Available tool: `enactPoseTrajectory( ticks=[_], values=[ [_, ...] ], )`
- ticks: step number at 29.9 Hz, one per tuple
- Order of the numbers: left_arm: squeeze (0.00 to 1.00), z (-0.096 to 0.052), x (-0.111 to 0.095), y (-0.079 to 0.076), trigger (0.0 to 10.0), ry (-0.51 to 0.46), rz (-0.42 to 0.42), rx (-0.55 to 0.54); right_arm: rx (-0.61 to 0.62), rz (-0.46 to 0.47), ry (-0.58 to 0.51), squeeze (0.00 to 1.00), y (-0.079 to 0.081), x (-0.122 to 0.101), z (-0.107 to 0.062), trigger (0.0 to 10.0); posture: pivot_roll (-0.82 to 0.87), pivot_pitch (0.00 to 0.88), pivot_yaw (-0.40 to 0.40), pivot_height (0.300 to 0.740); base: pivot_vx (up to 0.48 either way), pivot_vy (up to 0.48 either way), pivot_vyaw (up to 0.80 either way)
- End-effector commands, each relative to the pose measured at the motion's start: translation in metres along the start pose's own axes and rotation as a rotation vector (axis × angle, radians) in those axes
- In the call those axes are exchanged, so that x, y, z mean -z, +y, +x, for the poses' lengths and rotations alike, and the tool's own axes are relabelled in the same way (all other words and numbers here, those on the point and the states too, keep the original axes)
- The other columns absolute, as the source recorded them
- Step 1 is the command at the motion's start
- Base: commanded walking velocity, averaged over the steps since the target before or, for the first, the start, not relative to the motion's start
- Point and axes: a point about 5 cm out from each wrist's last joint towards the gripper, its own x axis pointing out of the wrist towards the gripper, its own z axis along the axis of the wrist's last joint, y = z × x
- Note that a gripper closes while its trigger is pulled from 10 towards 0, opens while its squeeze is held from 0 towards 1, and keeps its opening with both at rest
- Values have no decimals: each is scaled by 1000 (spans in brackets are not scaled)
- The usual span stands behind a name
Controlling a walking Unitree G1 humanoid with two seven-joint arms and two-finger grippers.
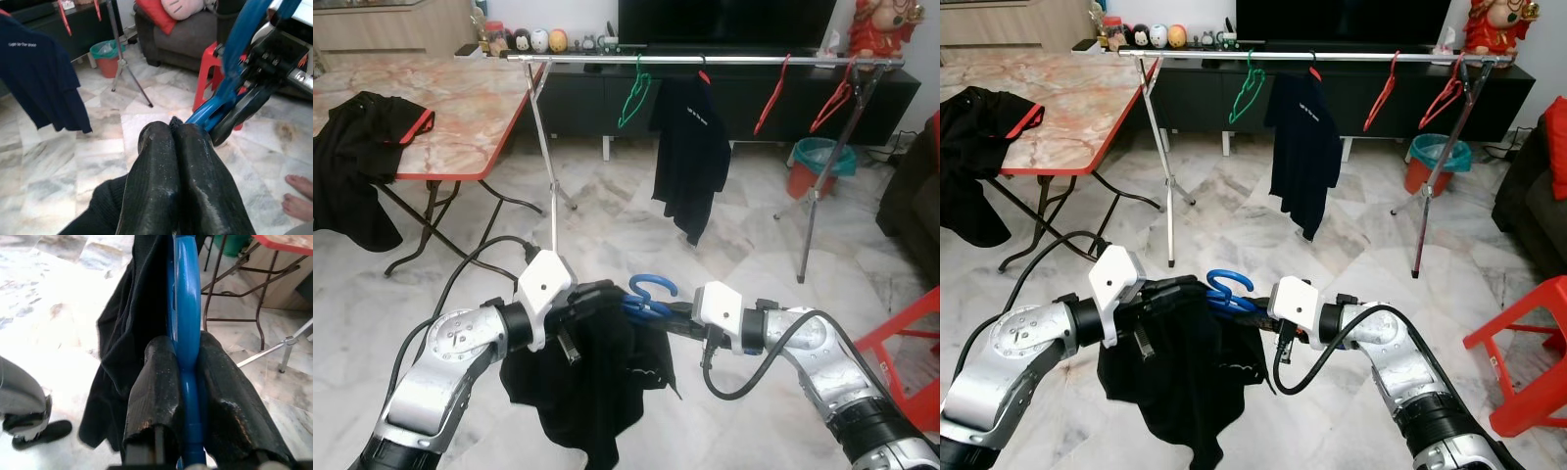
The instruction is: Hang hanger
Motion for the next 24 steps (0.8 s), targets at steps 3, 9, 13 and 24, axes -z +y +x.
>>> enactPoseTrajectory(
  ticks=[3, 9, 13, 24],
  values=[
    [0, -6, -6, 9, 0, -7, 48, -33, -4, -47, 14, 0, -9, -6, -7, 0, 113, 0, 8, 740, 0, 0, 0],
    [0, -12, -5, 22, 0, 3, 74, -110, -7, -88, 75, 0, -15, -2, -16, 0, 110, 0, 7, 740, 0, 0, 0],
    [0, -16, 1, 22, 0, 32, 80, -111, 16, -101, 81, 0, -20, -4, -20, 0, 111, 0, 7, 740, 0, 0, 0],
    [0, -16, 20, 16, 0, 104, 97, -103, 54, -164, 60, 0, -35, -23, -32, 0, 106, 0, 11, 740, 0, 0, 0]
  ],
)
